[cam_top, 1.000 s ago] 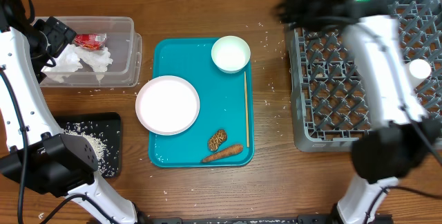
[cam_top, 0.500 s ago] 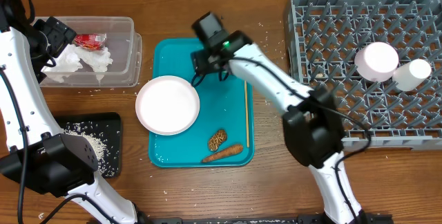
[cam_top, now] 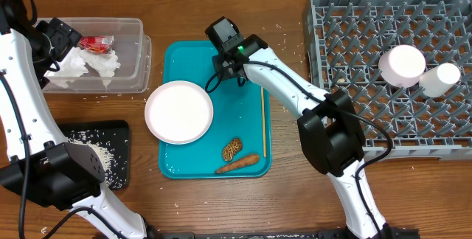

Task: Sort waste into correct bins and load items into the dishwasher
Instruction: 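Reach the right gripper to the small white bowl and grip it, then lift the small bowl and carry it to the rack's back edge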

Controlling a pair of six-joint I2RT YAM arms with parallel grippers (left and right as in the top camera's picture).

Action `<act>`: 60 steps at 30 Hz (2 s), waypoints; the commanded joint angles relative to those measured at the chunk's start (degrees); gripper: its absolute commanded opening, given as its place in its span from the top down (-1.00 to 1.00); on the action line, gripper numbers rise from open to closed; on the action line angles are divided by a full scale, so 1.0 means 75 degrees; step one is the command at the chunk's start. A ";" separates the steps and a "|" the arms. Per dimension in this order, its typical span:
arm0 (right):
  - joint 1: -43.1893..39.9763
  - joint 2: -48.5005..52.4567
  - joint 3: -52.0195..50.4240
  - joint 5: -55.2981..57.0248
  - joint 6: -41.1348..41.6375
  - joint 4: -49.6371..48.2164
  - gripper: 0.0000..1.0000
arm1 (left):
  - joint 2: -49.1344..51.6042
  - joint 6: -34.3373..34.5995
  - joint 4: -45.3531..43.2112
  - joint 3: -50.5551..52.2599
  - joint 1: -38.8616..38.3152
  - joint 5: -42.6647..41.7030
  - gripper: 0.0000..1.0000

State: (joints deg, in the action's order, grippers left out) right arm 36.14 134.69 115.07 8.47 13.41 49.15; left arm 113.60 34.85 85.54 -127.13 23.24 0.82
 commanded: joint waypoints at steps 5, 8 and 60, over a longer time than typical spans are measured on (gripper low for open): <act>0.0082 0.0224 0.0052 -0.0259 0.0012 0.0006 -0.08 | -0.0032 0.0122 -0.0009 -0.0099 -0.0003 -0.0032 -0.99; 0.0079 0.0254 0.0052 -0.0256 0.0012 0.0009 0.00 | -0.0032 0.0122 -0.0012 -0.0099 -0.0003 -0.0032 -0.99; -0.7519 0.0274 0.3325 -0.9553 0.0484 0.0271 0.93 | -0.0032 0.0122 -0.0009 -0.0099 -0.0003 -0.0032 -0.99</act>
State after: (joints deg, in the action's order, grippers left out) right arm -20.64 137.71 144.16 -52.60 16.71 53.43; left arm 113.60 35.00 85.54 -127.13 23.24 0.82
